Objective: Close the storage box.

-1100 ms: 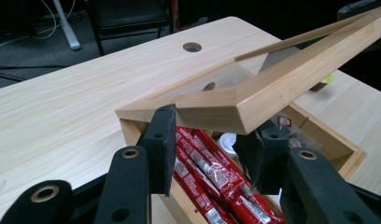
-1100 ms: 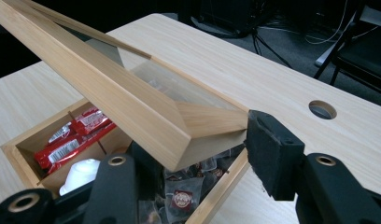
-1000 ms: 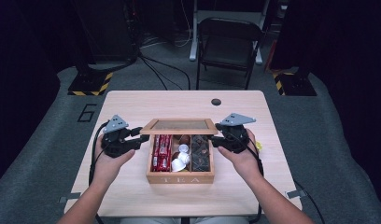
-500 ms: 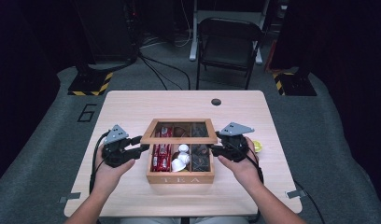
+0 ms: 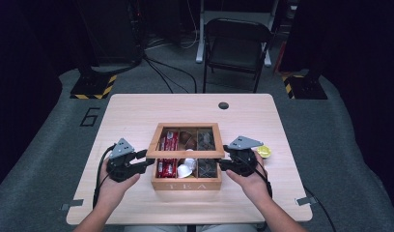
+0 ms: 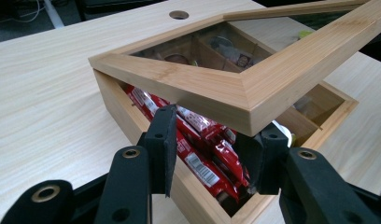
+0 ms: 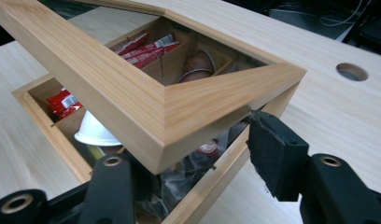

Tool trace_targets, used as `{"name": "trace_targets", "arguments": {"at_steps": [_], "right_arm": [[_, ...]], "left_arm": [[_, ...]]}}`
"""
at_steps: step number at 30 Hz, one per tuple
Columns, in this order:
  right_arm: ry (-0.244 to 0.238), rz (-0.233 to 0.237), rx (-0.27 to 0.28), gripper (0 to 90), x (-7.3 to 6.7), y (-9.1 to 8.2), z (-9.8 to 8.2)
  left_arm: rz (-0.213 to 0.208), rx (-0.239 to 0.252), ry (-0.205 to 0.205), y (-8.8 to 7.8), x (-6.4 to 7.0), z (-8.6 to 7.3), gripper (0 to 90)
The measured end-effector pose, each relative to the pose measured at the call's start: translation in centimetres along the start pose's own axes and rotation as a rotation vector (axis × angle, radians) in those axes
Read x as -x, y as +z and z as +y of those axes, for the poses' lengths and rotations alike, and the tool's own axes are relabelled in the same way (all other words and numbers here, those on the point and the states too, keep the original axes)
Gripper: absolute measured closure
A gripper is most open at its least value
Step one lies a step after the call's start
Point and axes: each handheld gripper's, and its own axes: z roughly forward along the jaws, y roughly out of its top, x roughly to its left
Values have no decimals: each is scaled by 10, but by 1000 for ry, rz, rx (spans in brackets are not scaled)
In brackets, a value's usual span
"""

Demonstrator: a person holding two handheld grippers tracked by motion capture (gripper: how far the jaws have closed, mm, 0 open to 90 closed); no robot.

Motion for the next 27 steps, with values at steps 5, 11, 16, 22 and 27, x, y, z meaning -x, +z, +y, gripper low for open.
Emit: {"name": "trace_targets", "arguments": {"at_steps": [5, 11, 16, 22, 27], "right_arm": [[45, 58, 18, 515, 3, 0, -13], [15, 43, 28, 522, -2, 1, -21], [31, 42, 35, 521, -4, -1, -28], [38, 48, 39, 537, -5, -4, -33], [4, 47, 21, 552, -9, -7, -36]], "left_arm": [[4, 22, -9, 1, 2, -10, 586], [12, 23, -9, 1, 5, -19, 586], [15, 24, -12, 2, 6, -24, 587], [20, 24, -8, 3, 7, -28, 587], [21, 4, -9, 5, 9, -34, 591]]}}
